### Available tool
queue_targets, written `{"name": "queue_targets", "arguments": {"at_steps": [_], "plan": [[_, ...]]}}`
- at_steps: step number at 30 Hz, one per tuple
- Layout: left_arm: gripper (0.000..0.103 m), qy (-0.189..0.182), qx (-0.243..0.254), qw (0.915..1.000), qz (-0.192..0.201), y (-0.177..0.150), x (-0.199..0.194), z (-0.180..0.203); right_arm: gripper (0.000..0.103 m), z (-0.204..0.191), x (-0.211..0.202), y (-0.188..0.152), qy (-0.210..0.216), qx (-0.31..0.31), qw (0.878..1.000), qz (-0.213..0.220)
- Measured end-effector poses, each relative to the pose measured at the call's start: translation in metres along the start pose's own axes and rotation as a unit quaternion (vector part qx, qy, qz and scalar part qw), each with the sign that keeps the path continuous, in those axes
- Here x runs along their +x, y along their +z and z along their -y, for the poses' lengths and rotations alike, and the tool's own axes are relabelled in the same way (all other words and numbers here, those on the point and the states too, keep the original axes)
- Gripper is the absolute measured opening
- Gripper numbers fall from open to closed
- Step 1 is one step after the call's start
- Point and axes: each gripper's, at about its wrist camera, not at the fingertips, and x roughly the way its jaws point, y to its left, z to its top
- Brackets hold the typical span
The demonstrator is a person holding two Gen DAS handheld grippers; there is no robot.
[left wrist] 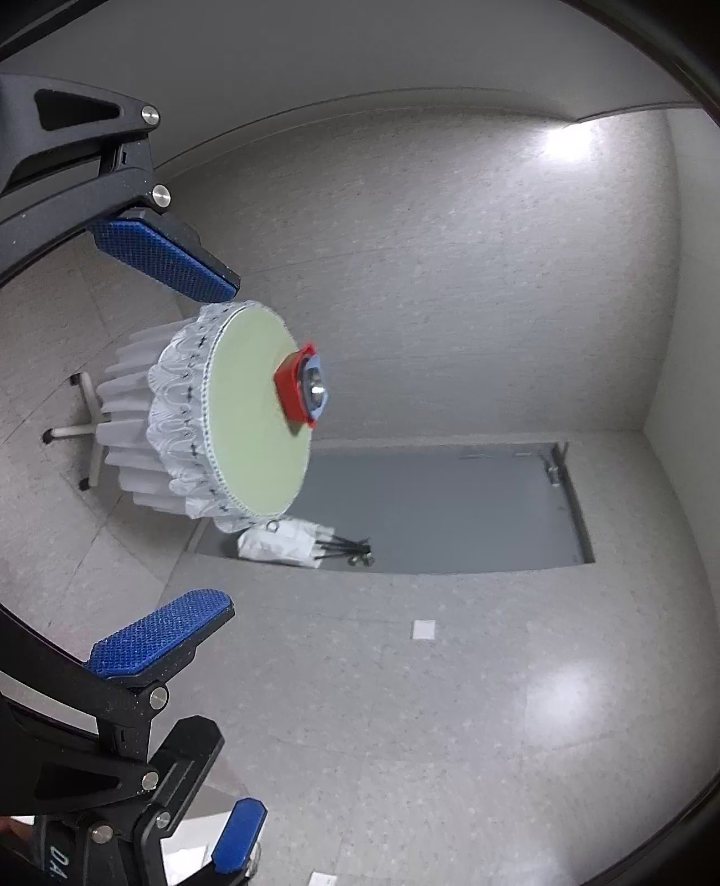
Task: Organize plates and bowls
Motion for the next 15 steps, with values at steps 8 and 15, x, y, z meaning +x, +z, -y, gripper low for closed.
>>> {"name": "queue_targets", "arguments": {"at_steps": [8,15], "plan": [[0.102,-0.014,-0.006,0.9999,0.006,-0.004,0.002,0.000,0.103,0.005,-0.018,0.002,-0.003,-0.011,1.000,0.014],[0.103,-0.011,-0.003,0.9999,0.008,0.005,0.018,0.002,0.103,0.007,-0.022,0.001,-0.004,-0.012,1.000,0.018]]}}
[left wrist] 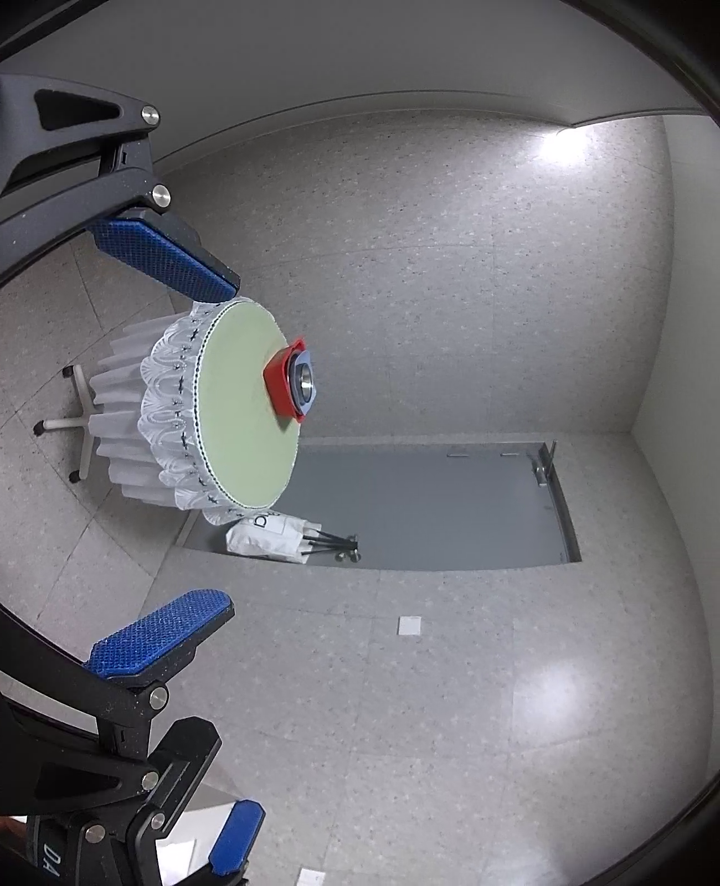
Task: Organize plates and bowls
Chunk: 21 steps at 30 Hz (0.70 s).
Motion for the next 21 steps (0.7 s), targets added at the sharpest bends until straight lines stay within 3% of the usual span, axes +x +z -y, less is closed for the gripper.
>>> {"name": "queue_targets", "arguments": {"at_steps": [21], "plan": [[0.103,0.000,0.003,1.0000,-0.002,-0.001,0.038,-0.010,0.103,0.004,0.009,0.002,0.001,0.003,1.000,0.000]]}}
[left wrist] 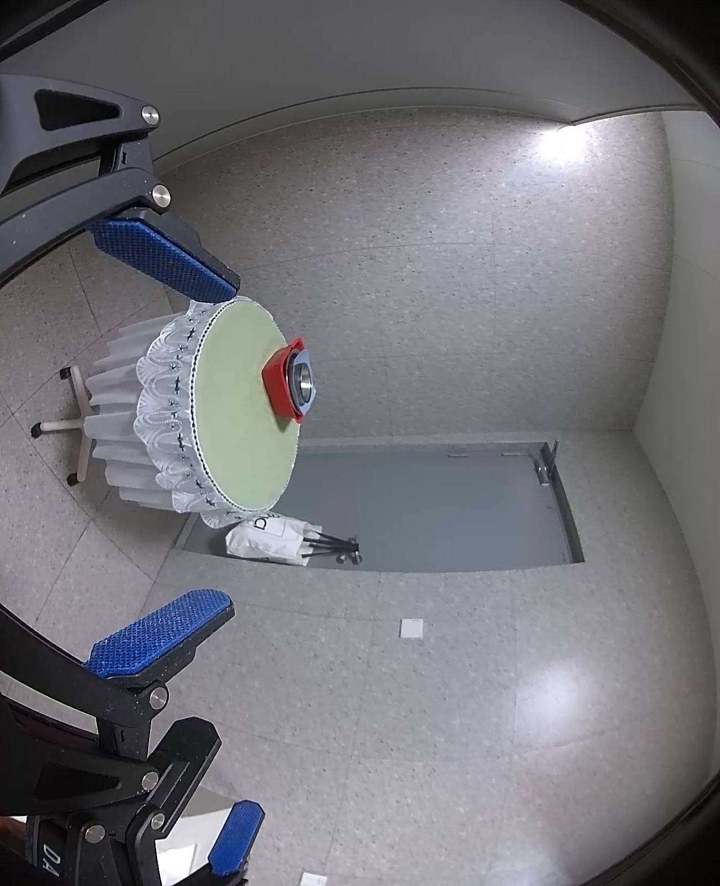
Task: Organize plates and bowls
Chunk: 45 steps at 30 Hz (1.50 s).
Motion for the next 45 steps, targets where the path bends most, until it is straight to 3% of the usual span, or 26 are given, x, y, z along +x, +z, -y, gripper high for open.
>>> {"name": "queue_targets", "arguments": {"at_steps": [13,45], "plan": [[0.102,-0.002,-0.004,1.0000,0.004,-0.005,0.015,-0.009,0.103,0.001,0.003,0.003,0.000,-0.002,1.000,0.002],[0.102,0.001,-0.003,0.9999,0.011,-0.015,0.005,-0.009,0.103,0.007,-0.009,0.003,-0.003,-0.011,1.000,0.023]]}}
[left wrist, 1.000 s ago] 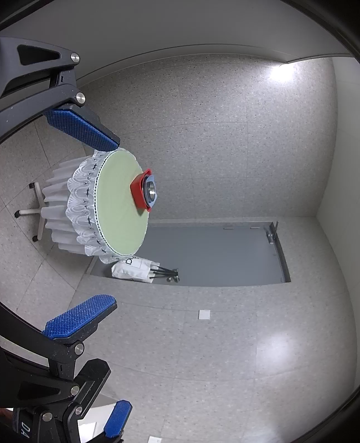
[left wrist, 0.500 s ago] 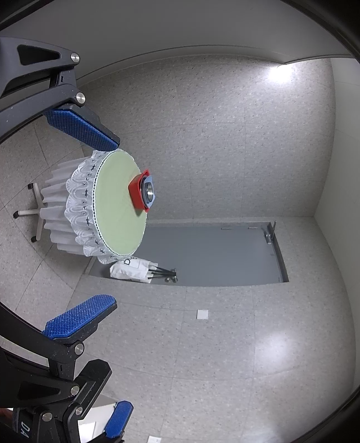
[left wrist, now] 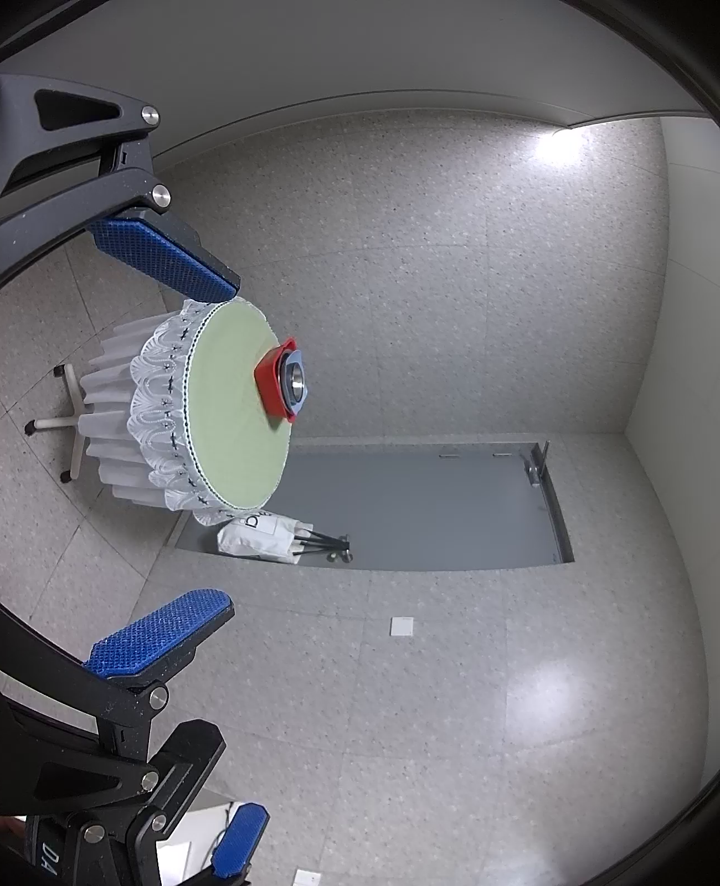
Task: Organize plates and bowls
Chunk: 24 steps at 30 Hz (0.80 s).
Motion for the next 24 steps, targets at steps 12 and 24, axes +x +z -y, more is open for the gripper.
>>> {"name": "queue_targets", "arguments": {"at_steps": [12,24], "plan": [[0.102,-0.003,-0.001,1.0000,0.003,0.0004,-0.0046,-0.0046,0.103,0.0041,-0.0038,0.0007,0.000,0.002,1.000,0.002],[0.102,-0.004,0.002,1.0000,0.006,-0.0006,-0.0078,-0.0089,0.103,0.0042,-0.0057,0.0002,0.000,0.003,1.000,0.004]]}}
